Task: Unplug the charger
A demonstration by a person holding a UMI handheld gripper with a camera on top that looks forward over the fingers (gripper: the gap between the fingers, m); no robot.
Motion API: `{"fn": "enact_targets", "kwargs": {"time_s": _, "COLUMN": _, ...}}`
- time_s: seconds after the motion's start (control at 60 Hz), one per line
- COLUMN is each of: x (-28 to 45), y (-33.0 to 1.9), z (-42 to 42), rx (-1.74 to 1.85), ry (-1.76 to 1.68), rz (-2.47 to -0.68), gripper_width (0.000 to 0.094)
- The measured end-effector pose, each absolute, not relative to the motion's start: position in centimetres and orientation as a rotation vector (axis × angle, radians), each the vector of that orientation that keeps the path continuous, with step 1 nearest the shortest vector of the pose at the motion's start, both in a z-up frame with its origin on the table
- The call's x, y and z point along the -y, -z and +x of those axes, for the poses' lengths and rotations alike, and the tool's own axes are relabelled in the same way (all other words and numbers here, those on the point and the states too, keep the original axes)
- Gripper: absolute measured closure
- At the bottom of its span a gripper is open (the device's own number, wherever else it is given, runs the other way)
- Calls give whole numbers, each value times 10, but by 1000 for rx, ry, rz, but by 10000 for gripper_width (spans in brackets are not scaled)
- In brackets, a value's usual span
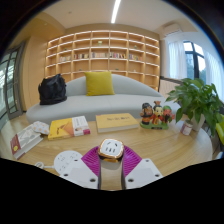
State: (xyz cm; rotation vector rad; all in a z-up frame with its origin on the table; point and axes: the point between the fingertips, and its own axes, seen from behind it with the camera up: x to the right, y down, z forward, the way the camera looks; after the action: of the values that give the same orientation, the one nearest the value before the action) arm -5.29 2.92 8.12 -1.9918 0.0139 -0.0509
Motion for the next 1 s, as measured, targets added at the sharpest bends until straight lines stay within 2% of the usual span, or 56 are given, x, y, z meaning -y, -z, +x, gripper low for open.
{"fn": "enact_targets", "kwargs": {"time_s": 0.1, "x": -21, "y": -32, "z": -54, "rx": -23, "ry": 6, "rz": -2079, "gripper_width": 613}}
{"fn": "enact_targets", "kwargs": {"time_s": 0.283, "x": -13, "y": -13, "z": -43, "rx": -73, "ry": -20, "rz": -2124, "gripper_width": 499}}
{"fn": "enact_targets", "kwargs": {"time_s": 0.317, "x": -12, "y": -13, "z": -38, "rx": -89, "ry": -7, "rz": -2126, "gripper_width": 436}}
{"fn": "enact_targets", "kwargs": {"time_s": 0.417, "x": -1, "y": -24, "z": -23, "rx": -120, "ry": 34, "rz": -2126, "gripper_width": 131}}
{"fn": "enact_targets", "kwargs": {"time_s": 0.467, "x": 6, "y": -31, "z": -20, "rx": -120, "ry": 51, "rz": -2115, "gripper_width": 70}}
{"fn": "enact_targets", "kwargs": {"time_s": 0.833, "x": 122, "y": -141, "z": -28, "rx": -11, "ry": 157, "rz": -1984, "gripper_width": 81}}
{"fn": "enact_targets", "kwargs": {"time_s": 1.0, "x": 177, "y": -168, "z": -40, "rx": -3, "ry": 140, "rz": -1969, "gripper_width": 81}}
